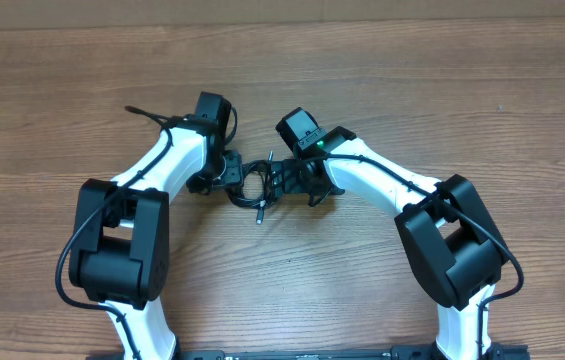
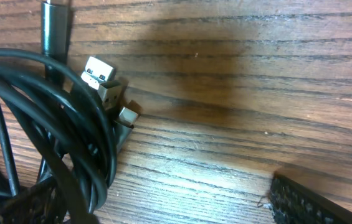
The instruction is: Untangle cables
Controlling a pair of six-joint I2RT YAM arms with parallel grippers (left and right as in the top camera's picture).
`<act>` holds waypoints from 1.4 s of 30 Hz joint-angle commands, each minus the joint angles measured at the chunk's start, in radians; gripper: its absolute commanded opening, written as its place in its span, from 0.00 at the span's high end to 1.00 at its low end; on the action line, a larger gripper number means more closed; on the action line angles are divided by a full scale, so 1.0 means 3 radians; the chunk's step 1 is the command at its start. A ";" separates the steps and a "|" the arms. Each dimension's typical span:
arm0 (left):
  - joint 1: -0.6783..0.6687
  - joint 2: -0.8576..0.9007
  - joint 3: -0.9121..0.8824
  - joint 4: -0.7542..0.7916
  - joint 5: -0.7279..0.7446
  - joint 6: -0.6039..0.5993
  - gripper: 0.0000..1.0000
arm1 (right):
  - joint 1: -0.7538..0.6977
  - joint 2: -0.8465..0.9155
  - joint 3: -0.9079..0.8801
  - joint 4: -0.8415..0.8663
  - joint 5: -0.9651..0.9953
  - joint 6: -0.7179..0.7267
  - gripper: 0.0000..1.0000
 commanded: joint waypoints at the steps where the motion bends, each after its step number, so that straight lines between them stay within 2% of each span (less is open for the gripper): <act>1: 0.0135 0.0308 -0.0313 -0.0125 -0.0771 -0.0354 0.35 | 0.0010 0.0203 -0.0075 0.0008 -0.0098 0.0075 0.00; 5: 0.0319 0.0308 -0.0312 -0.0226 -0.0670 -0.0373 0.29 | 0.0010 0.0203 -0.0075 -0.0045 0.0033 0.0220 0.00; 10: 0.0689 0.0308 -0.0312 -0.0399 -0.0168 -0.0198 0.28 | 0.0010 0.0203 -0.0075 -0.0067 0.0118 0.0343 0.00; 15: 0.1081 0.0308 -0.0312 -0.0510 0.0034 -0.0071 0.28 | 0.0010 0.0203 -0.0075 -0.0070 0.0151 0.0402 0.00; 21: 0.1268 0.0308 -0.0312 -0.0474 0.0460 0.0079 0.31 | 0.0010 0.0203 -0.0075 -0.0075 0.0146 0.0401 0.00; 26: 0.1142 0.0308 -0.0312 -0.0449 0.0767 0.0299 0.34 | -0.0001 0.0203 -0.0075 0.0001 -0.0314 0.0113 0.00; 28: 0.1031 0.0308 -0.0312 -0.0444 0.0795 0.0345 0.35 | -0.0023 0.0203 -0.0074 0.0037 -0.0664 -0.0106 0.00; 35: 0.0470 0.0308 -0.0312 -0.0323 0.0804 0.0473 0.37 | -0.0140 0.0203 -0.0065 0.0128 -0.1654 -0.0429 0.00; 39: 0.0189 0.0308 -0.0312 -0.0216 0.0804 0.0487 0.37 | -0.0150 0.0203 -0.0065 0.0148 -0.1546 -0.0421 0.00; 42: 0.0017 0.0308 -0.0312 -0.0120 0.0772 0.0487 0.36 | -0.0098 0.0203 -0.0066 0.0103 -0.0960 -0.0329 0.00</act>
